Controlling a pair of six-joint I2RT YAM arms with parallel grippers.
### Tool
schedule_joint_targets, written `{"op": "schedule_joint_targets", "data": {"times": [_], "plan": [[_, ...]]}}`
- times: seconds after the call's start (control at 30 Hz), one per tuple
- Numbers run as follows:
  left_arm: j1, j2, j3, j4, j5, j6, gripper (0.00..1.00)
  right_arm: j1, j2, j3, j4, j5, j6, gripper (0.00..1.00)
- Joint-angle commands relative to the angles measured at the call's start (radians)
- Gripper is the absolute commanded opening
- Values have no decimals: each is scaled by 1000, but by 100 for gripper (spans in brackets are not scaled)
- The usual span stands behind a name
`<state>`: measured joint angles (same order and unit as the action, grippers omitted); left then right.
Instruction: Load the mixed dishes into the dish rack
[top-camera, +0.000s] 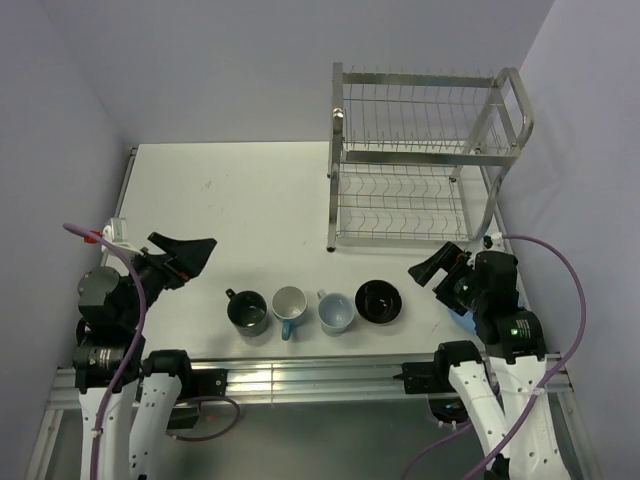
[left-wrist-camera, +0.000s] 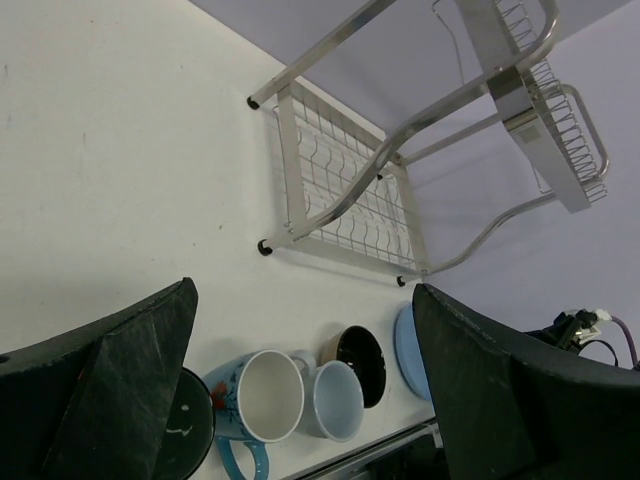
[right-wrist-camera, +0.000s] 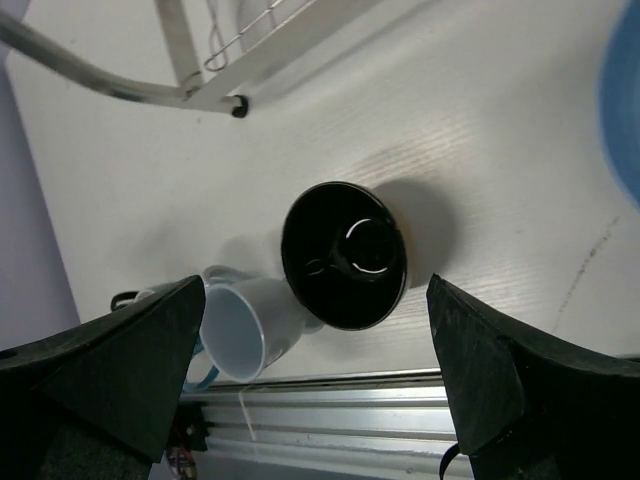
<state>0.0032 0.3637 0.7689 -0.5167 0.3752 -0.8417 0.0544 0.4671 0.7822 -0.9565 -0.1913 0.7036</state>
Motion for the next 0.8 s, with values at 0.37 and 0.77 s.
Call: {"op": "schedule_joint_targets", "data": {"times": [0.37, 0.77], "plan": [[6, 124, 1, 15, 103, 64, 89, 158, 128, -162, 19, 186, 224, 91], [-135, 354, 128, 27, 111, 141, 84, 415, 335, -262, 180, 274, 339, 90]]}}
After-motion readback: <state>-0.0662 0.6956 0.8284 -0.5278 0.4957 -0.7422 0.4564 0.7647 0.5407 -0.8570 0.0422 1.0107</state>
